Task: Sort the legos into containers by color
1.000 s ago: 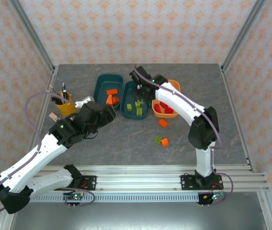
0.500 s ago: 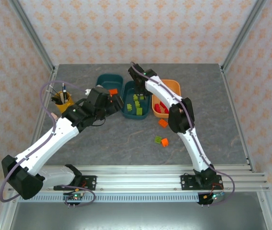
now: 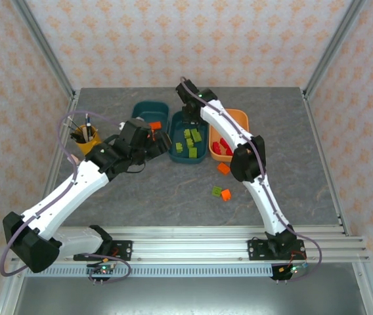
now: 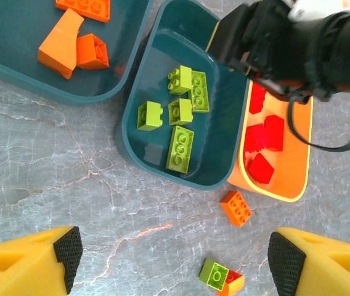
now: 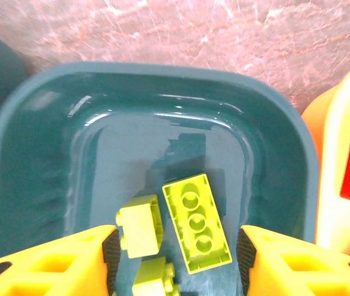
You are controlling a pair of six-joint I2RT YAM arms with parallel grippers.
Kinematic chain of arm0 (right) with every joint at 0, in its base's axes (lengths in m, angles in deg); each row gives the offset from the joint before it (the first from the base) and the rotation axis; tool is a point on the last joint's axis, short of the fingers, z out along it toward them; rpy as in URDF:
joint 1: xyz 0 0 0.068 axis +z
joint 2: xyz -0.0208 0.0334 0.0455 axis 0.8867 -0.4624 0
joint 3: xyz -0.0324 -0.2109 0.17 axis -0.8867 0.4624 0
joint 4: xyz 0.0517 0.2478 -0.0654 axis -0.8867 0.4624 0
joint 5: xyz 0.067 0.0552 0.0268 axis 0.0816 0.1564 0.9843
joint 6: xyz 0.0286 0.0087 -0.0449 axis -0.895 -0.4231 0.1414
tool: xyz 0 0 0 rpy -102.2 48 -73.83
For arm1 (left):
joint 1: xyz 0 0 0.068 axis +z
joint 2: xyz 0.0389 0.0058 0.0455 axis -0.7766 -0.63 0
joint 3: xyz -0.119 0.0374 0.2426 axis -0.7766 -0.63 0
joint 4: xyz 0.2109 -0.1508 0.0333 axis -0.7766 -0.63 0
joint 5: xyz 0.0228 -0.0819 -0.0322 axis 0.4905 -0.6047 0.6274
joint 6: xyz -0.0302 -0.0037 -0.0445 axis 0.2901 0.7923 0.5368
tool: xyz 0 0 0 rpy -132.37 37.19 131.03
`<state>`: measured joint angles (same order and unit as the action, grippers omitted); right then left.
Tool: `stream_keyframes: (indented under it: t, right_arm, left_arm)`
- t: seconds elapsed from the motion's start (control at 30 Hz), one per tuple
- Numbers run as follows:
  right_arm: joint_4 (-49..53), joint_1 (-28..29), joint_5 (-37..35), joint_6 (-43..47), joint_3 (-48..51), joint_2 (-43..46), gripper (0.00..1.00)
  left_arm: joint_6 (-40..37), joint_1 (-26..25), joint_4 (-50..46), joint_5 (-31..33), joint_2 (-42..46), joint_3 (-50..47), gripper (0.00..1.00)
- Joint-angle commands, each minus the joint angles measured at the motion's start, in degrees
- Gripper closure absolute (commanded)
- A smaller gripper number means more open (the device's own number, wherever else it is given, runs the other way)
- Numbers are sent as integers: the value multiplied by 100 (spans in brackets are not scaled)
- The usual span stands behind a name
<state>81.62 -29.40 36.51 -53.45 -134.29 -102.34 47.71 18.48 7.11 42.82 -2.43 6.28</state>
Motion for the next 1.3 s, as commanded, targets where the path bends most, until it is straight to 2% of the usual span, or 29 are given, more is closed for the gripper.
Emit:
stream_keyframes:
  t: [0.0, 0.1, 0.23, 0.37, 0.47, 0.57, 0.73, 0.9, 1.27]
  right_arm:
    - [141, 16, -163, -86, -11, 1210, 49]
    - [-275, 10, -308, -115, 1217, 2399, 49]
    - [-1302, -27, -366, -228, 3976, 4404, 46]
    - [-1630, -36, -351, -506, 6321, 6199, 41]
    - [-1614, -36, -181, -818, 7621, 7382, 36]
    - [-1429, -36, 2, -1111, 8434, 8366, 31]
    - [-1003, -36, 38, -1505, 9014, 9401, 29]
    - [-631, -36, -169, -1652, 9033, 10086, 29]
    - [-306, -36, -303, -1804, 9023, 10609, 29]
  left_arm:
    - [-278, -182, 48, -139, -202, 84, 18]
    - [-353, -573, 20, -167, -619, 269, 18]
    - [-100, -1132, 182, -132, -1368, 520, 18]
    - [265, -1604, 420, -46, -2239, 955, 17]
    - [632, -1883, 209, 160, -3007, 1561, 16]
    - [977, -2130, -164, 388, -3764, 2280, 15]
    - [1514, -2350, -783, 667, -4901, 3366, 14]
    - [1931, -2369, -1128, 783, -5657, 4103, 15]
    - [2148, -2261, -1561, 1236, -6659, 5243, 22]
